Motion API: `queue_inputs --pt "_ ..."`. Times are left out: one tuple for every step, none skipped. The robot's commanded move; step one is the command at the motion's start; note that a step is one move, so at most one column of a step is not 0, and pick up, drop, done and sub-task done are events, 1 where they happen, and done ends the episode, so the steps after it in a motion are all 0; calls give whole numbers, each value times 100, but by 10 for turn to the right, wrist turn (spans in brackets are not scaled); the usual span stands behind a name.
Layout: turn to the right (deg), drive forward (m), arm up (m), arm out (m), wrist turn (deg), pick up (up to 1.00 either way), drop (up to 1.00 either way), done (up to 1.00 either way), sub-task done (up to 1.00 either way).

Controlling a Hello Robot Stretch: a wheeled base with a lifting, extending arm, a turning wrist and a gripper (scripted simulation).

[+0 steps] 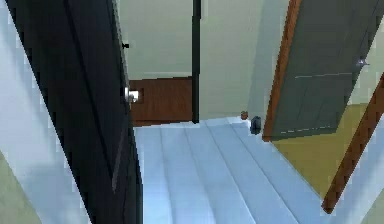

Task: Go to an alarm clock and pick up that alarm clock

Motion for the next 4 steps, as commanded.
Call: queue_inputs --pt "30 0 0 0 0 0 0 0 0" --pt "60 0 0 0 0 0 0 0 0" --pt "0 80 0 0 0 0 0 0 0" --pt "-180 0 0 0 0 0 0 0 0"
